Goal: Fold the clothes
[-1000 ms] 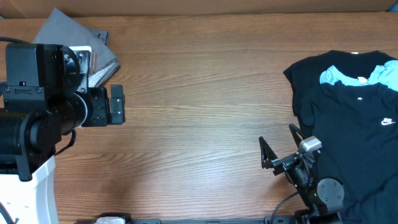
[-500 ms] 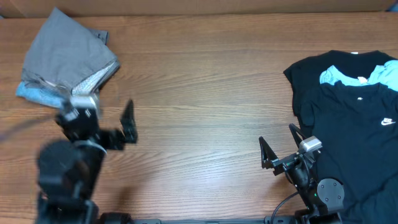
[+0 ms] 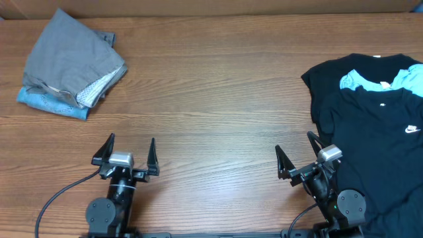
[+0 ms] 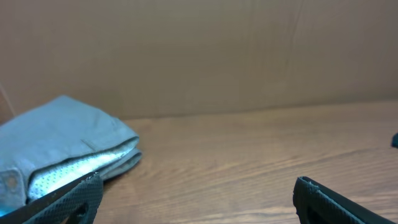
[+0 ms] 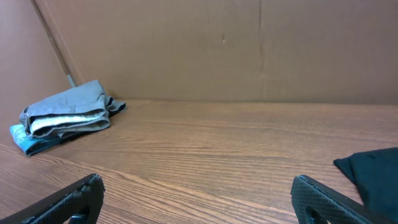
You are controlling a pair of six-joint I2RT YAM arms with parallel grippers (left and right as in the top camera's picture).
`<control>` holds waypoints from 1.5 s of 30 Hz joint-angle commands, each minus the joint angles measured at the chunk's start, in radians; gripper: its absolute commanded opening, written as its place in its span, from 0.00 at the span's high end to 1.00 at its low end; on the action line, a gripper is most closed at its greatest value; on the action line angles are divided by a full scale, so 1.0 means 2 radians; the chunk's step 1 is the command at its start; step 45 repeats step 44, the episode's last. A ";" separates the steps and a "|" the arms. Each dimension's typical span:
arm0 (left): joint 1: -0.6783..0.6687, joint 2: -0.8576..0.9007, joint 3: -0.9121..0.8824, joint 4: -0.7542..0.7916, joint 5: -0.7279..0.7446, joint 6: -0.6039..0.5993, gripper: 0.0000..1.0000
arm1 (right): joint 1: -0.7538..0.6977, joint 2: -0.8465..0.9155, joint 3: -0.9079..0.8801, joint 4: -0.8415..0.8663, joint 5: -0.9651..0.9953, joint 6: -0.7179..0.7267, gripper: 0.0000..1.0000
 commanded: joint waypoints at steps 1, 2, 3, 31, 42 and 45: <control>-0.005 -0.006 -0.024 -0.017 -0.009 0.010 0.00 | -0.003 -0.004 -0.005 0.003 0.000 0.000 0.00; -0.005 -0.006 -0.024 -0.026 -0.018 0.010 0.00 | -0.003 -0.004 -0.005 0.003 0.000 0.000 0.00; -0.005 -0.006 -0.024 -0.027 -0.020 0.010 0.00 | -0.003 -0.004 -0.005 0.003 0.000 0.000 0.00; -0.005 -0.005 -0.024 -0.027 -0.020 0.010 0.00 | -0.003 -0.004 -0.005 0.003 0.000 0.000 0.00; -0.005 -0.005 -0.024 -0.027 -0.020 0.010 0.00 | -0.003 -0.004 -0.005 0.003 0.000 0.000 0.00; -0.005 -0.005 -0.024 -0.027 -0.020 0.010 0.00 | -0.003 -0.004 -0.005 0.003 0.000 0.000 0.00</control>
